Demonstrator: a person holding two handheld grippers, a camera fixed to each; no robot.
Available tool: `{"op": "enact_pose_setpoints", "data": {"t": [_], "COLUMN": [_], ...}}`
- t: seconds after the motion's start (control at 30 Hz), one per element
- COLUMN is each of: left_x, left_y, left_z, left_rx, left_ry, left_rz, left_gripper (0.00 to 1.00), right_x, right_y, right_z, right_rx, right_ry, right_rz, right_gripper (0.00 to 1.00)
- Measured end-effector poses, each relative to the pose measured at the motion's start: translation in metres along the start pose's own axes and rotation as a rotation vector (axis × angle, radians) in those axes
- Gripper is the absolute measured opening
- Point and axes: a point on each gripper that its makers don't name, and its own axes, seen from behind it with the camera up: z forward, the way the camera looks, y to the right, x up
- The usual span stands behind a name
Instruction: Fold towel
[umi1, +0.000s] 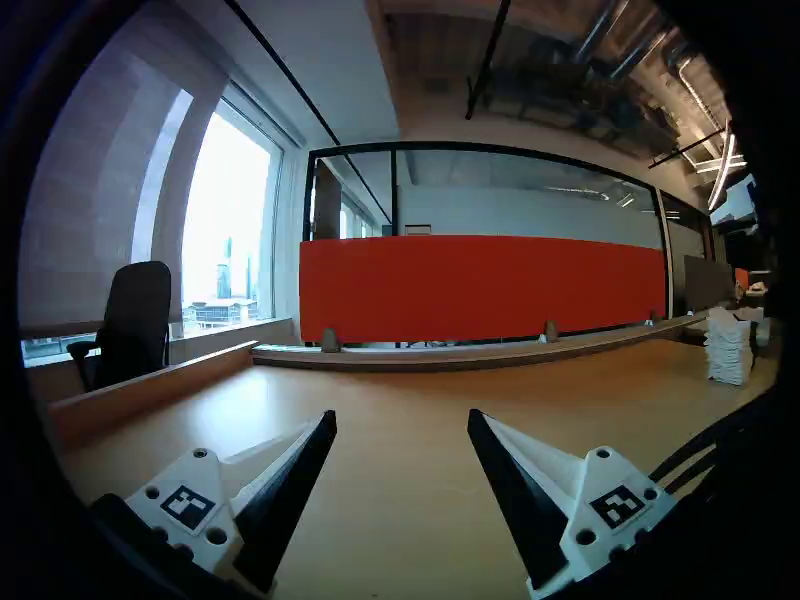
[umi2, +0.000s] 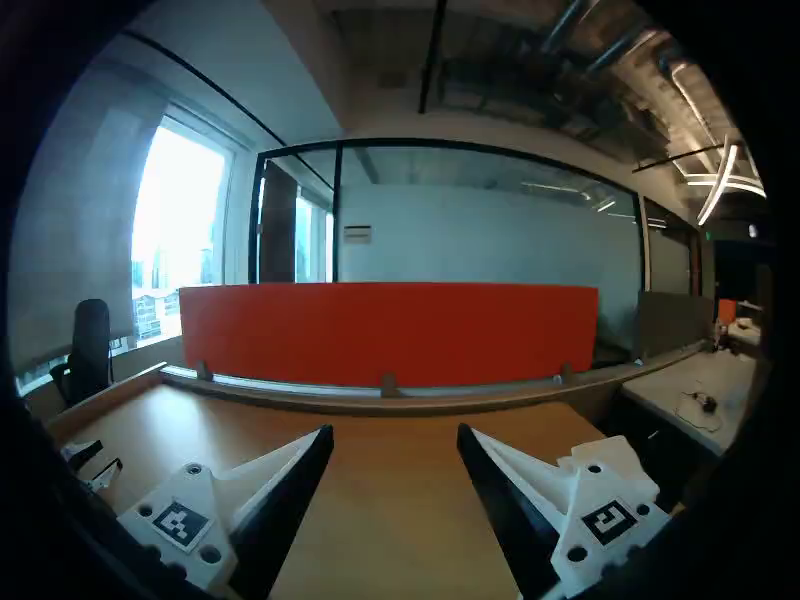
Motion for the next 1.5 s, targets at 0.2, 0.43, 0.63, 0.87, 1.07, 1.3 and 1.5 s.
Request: {"op": "enact_pose_setpoints", "data": {"t": [0.2, 0.43, 0.63, 0.87, 1.07, 1.3, 1.5], "left_x": [-0.002, -0.003, -0.003, -0.003, -0.003, -0.003, -0.002], "left_y": [-0.001, 0.001, 0.0, 0.0, 0.0, 0.0, 0.0], "left_z": [0.001, 0.001, 0.002, 0.003, 0.003, 0.003, 0.003], "left_rx": [0.0, -0.009, -0.008, -0.008, -0.008, -0.008, -0.008], "left_ry": [-0.007, -0.008, -0.009, -0.01, -0.01, -0.01, -0.01], "left_rz": [-0.007, -0.007, -0.006, -0.007, -0.007, -0.006, -0.007], "left_gripper": [0.97, 0.97, 0.98, 0.97, 0.98, 0.97, 0.97], "right_x": [0.002, 0.0, -0.001, 0.003, 0.007, 0.004, -0.013], "right_y": [0.0, 0.005, 0.01, 0.02, 0.036, 0.058, 0.065], "right_z": [0.0, -0.001, -0.003, -0.005, -0.005, -0.001, 0.004], "right_rx": [0.005, 0.0, -0.006, -0.008, -0.028, -0.05, -0.04], "right_ry": [0.008, 0.008, 0.009, 0.031, 0.062, 0.094, 0.097], "right_rz": [-0.002, 0.0, 0.001, -0.008, -0.029, -0.049, -0.052], "right_gripper": [0.96, 0.96, 0.96, 0.96, 0.96, 0.96, 0.96]}}
